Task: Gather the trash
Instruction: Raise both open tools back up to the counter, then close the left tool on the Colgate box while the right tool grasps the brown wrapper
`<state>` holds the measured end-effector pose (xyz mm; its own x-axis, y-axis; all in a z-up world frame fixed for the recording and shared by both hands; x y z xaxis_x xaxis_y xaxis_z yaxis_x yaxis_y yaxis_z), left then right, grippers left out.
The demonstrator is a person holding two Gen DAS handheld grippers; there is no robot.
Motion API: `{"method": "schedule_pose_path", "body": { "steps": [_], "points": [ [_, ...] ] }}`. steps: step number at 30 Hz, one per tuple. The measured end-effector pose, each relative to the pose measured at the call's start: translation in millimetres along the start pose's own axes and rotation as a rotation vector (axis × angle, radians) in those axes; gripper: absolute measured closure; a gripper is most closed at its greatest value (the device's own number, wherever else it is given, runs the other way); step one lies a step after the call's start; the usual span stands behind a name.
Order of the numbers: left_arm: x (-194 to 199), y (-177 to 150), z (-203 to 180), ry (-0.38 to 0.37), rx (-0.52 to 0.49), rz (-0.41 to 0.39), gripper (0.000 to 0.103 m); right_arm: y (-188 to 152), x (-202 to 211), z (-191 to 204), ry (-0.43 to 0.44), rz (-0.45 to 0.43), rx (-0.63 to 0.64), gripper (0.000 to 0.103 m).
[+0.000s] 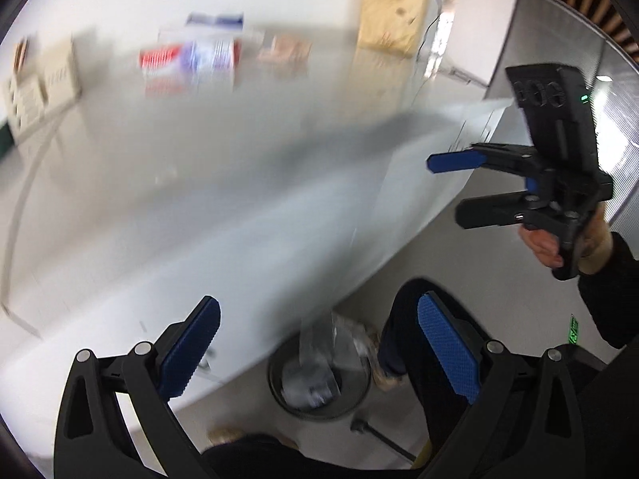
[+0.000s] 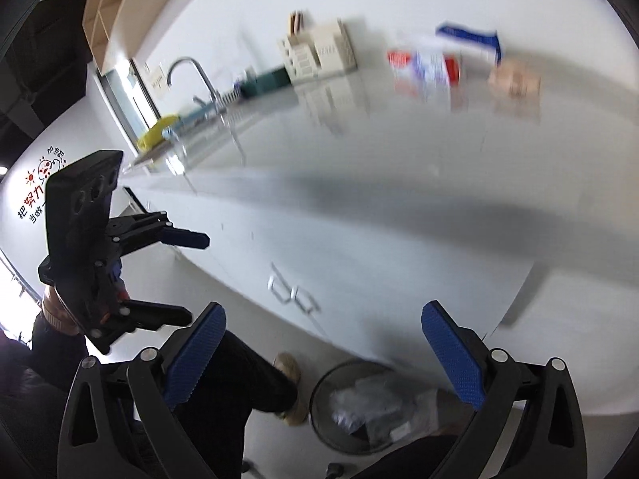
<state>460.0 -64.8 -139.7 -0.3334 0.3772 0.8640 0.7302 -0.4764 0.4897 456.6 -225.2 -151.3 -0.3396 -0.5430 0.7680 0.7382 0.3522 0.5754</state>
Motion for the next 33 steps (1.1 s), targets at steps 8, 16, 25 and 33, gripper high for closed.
{"method": "schedule_pose_path", "body": {
  "steps": [8,16,25,33],
  "points": [
    [35,79,26,0.040,-0.099,-0.133,0.004,68,37,-39,-0.095,-0.098,0.027,0.004],
    [26,180,97,0.125,-0.124,-0.157,0.004,140,28,-113,-0.128,-0.102,-0.023,0.004],
    [-8,266,132,0.177,-0.217,-0.197,0.004,211,-6,-192,-0.282,-0.032,-0.068,0.004],
    [-61,317,128,0.129,-0.532,-0.118,0.004,238,-45,-226,-0.283,0.083,-0.066,0.004]
  ]
}}
Point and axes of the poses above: each gripper's, at about its wrist camera, not at the fingertips, and x roughly against the way its jaws point, z to its left, y to its top, the point moved 8 cm from there along -x, roughly the way its jaws point, and after that the axes turned 11 degrees about z, right-handed, at the moved point
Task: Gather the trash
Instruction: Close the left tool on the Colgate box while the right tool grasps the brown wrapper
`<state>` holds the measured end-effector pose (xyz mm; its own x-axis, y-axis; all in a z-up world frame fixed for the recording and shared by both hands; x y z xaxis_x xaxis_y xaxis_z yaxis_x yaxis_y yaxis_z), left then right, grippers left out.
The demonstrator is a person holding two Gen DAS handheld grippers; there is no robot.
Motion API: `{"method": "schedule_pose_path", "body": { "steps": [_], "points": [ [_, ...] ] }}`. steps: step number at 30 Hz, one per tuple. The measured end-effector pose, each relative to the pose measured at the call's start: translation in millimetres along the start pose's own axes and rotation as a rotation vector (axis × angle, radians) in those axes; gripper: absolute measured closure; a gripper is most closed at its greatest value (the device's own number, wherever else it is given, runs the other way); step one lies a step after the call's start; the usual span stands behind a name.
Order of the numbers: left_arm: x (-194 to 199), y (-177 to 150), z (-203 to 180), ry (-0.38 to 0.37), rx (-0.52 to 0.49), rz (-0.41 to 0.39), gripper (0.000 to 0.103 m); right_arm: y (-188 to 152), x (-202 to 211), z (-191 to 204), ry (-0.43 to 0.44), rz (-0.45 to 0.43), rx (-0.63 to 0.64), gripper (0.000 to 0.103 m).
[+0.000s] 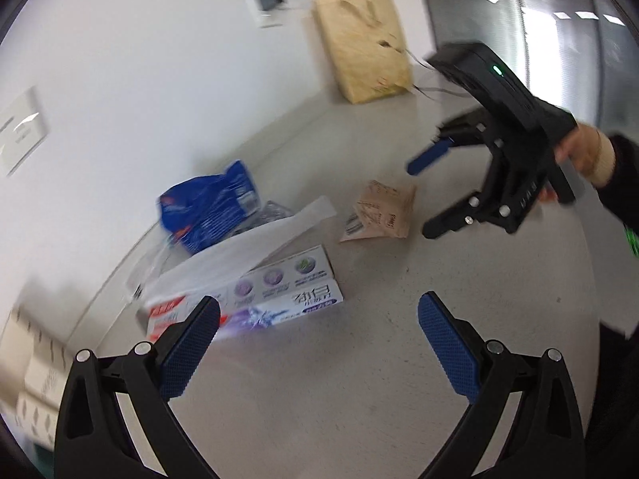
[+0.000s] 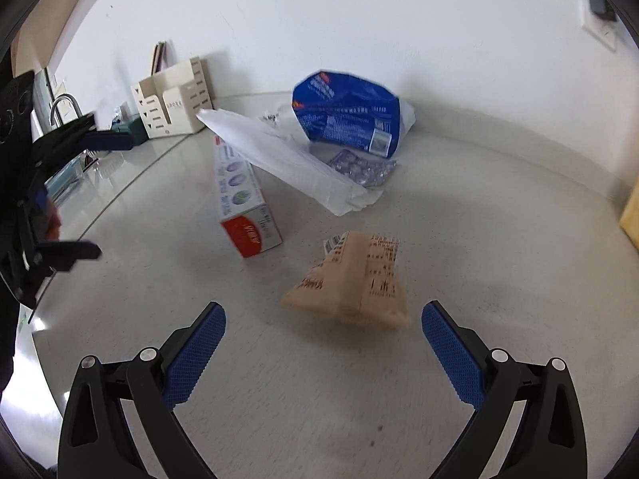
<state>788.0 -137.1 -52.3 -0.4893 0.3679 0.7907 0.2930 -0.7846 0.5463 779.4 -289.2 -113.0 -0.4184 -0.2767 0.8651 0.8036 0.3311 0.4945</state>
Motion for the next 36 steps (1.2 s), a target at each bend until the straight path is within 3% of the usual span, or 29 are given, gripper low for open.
{"method": "schedule_pose_path", "body": {
  "steps": [4,5,8,15,20,22,27,30,31,34,36],
  "points": [
    [-26,15,-3,-0.066,-0.157,0.055,0.004,0,-14,0,0.035,0.063,0.020,0.004],
    [-38,17,-3,-0.085,-0.190,0.106,0.004,0,-17,-1,0.016,0.071,0.033,0.004],
    [-65,22,5,-0.117,-0.222,0.217,0.004,3,-28,-3,-0.001,0.094,0.042,0.004],
    [-92,26,9,-0.126,-0.338,0.340,0.004,14,-43,-4,-0.002,0.106,0.078,0.004],
    [-104,19,9,-0.147,-0.364,0.382,0.006,25,-53,-6,-0.012,0.114,0.099,0.004],
    [-108,16,11,-0.150,-0.372,0.393,0.012,28,-55,-6,-0.001,0.115,0.103,0.004],
    [-120,10,21,-0.146,-0.332,0.414,0.014,35,-62,-6,-0.001,0.130,0.099,0.004],
    [-120,7,26,-0.132,-0.319,0.403,0.025,35,-67,-8,-0.006,0.142,0.089,0.009],
    [-116,6,26,-0.141,-0.310,0.396,0.033,34,-68,-8,0.003,0.149,0.088,0.019],
    [-107,2,30,-0.151,-0.287,0.375,0.054,32,-67,-6,-0.004,0.148,0.093,0.029],
    [-103,-1,29,-0.180,-0.262,0.376,0.059,31,-64,-4,0.012,0.140,0.095,0.040]
  ]
}}
Point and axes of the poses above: each gripper's, at about its wrist camera, not at the fingertips, and x roughly against the way its jaws point, z to its left, y to its top, the point moved 8 cm from there along -x, roughly the way its jaws point, and after that the axes turned 11 degrees about z, right-handed, at the moved point
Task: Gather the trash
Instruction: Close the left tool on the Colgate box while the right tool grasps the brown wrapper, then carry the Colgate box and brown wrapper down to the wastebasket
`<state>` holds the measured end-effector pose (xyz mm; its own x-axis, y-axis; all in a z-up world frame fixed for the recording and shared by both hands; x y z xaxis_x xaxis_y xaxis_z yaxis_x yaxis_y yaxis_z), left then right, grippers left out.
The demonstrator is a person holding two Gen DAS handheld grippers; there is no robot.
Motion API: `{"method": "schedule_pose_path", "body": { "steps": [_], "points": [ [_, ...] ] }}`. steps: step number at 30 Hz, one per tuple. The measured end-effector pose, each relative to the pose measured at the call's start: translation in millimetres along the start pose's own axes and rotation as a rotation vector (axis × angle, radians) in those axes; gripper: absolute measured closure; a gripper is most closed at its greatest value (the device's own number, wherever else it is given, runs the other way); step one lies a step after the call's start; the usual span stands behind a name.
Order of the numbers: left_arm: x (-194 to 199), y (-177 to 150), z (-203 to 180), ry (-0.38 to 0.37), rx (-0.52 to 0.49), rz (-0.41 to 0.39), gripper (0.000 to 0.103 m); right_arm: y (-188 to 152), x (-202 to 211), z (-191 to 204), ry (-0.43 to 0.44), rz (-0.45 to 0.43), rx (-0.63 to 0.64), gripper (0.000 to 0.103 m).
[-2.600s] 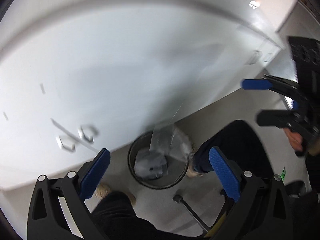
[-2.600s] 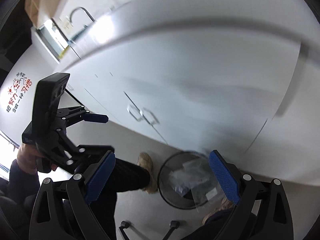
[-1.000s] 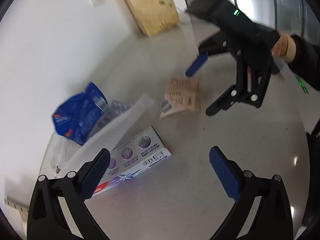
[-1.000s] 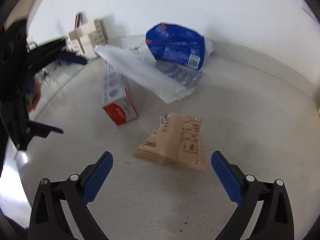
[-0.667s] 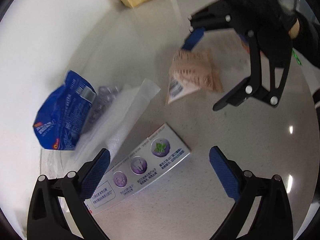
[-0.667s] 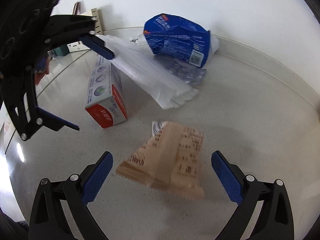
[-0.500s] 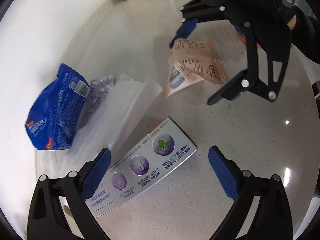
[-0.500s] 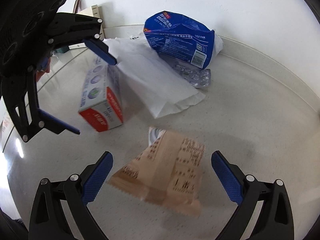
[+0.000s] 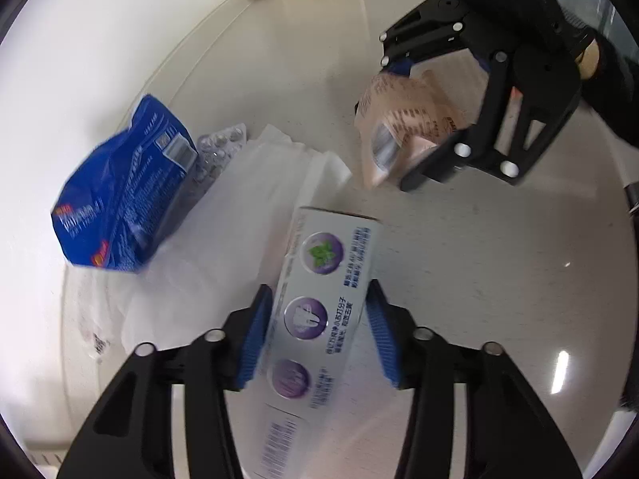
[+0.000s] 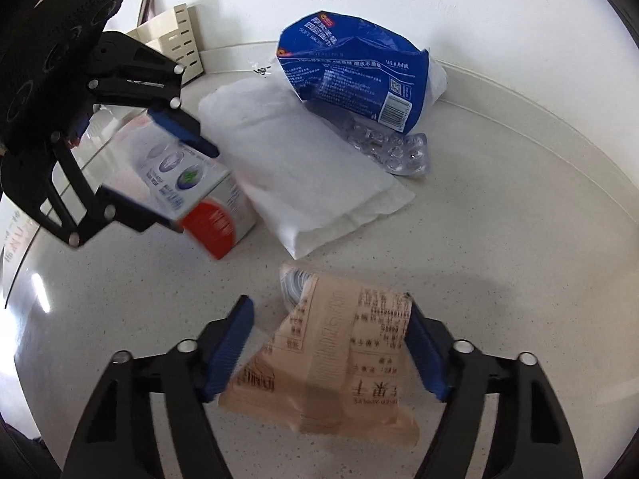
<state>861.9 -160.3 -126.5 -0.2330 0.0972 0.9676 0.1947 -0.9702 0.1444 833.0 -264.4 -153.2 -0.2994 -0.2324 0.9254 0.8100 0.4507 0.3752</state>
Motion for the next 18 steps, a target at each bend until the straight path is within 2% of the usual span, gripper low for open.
{"method": "schedule_pose_path", "body": {
  "steps": [3,5,9,18],
  "points": [
    [4,-8,-5,-0.038,0.030,-0.010,0.065,-3,1,3,0.025,-0.010,-0.010,0.042],
    [9,-9,-7,-0.047,0.047,-0.008,0.065,-6,3,5,0.016,-0.025,-0.017,0.046],
    [17,-18,-12,-0.034,0.060,-0.016,0.065,-11,16,4,0.007,-0.057,-0.057,0.051],
    [79,-40,-17,-0.038,0.157,-0.195,0.065,-23,55,8,0.010,-0.131,-0.125,0.051]
  ]
}}
Point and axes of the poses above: each gripper's, at about its wrist camera, not at the fingertips, and x roughly against the way its jaws point, z to its left, y to its top, the point moved 8 cm from there along -x, roughly the way its jaws point, and after that the axes turned 11 degrees about z, right-handed, at the moved point
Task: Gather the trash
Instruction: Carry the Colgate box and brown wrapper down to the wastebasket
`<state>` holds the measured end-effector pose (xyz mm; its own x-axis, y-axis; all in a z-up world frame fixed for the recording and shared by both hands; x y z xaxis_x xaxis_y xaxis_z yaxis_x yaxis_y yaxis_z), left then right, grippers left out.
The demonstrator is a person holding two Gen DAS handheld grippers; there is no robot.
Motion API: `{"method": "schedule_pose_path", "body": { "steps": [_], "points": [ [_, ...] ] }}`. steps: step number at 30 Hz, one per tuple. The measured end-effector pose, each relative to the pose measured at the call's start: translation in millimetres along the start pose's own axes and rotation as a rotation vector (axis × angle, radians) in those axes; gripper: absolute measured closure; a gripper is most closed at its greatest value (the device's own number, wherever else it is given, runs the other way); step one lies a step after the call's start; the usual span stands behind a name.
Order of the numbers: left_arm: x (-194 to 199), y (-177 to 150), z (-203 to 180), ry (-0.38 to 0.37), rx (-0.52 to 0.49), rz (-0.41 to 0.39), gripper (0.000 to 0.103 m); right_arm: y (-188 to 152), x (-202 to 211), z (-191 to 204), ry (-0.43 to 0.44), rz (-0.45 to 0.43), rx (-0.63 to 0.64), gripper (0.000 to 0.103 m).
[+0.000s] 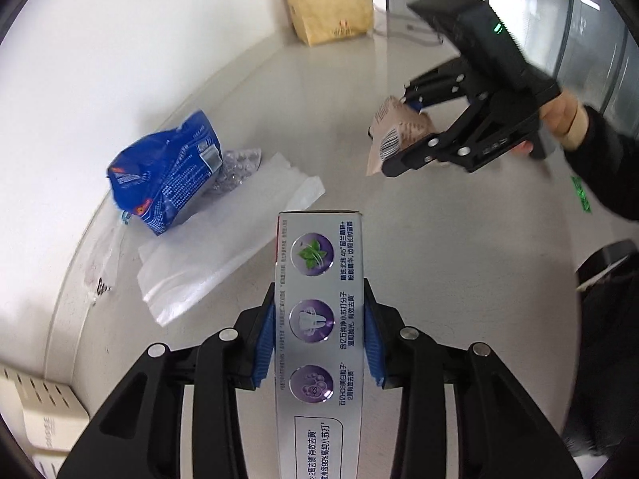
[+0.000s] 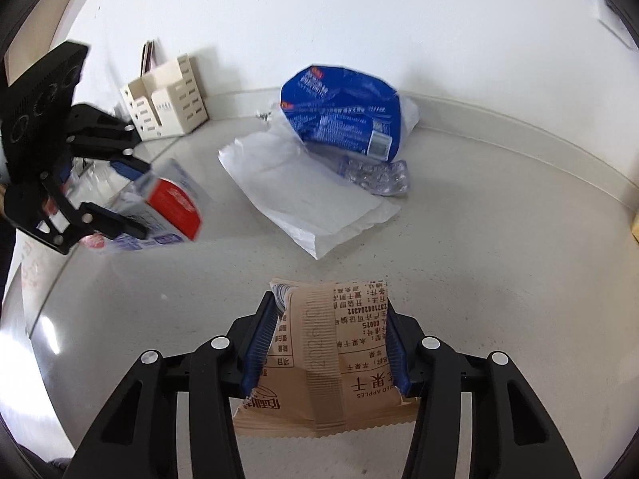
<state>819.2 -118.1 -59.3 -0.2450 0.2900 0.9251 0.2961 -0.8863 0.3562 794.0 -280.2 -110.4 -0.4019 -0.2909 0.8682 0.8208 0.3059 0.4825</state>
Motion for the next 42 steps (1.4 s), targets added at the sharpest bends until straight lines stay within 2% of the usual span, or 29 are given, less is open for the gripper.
{"method": "schedule_pose_path", "body": {
  "steps": [7,16,28,37,42],
  "points": [
    [36,-22,-14,0.020,0.055,-0.082,0.065,-21,20,20,-0.013,-0.031,-0.020,0.051],
    [58,-51,-34,0.039,0.112,-0.110,0.064,-46,40,57,-0.029,-0.037,0.002,0.051],
    [83,-62,-52,0.026,0.151,-0.224,0.064,-65,77,84,-0.082,-0.027,0.046,0.050],
    [110,-71,-84,0.023,0.165,-0.312,0.064,-94,106,113,-0.028,-0.058,0.085,0.050],
    [128,-80,-116,0.029,0.169,-0.358,0.064,-119,117,132,0.002,-0.065,0.110,0.050]
  ]
}}
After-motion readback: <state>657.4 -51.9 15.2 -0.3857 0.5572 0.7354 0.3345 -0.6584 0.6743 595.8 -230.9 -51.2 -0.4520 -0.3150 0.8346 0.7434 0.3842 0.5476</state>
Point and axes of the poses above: each gripper's, at about its wrist camera, not at the fingertips, and x roughly against the way its jaws point, z to its left, y to its top, the point moved 8 cm from there along -x, roughly the way its jaws point, and after that the axes turned 11 degrees about z, right-handed, at the moved point
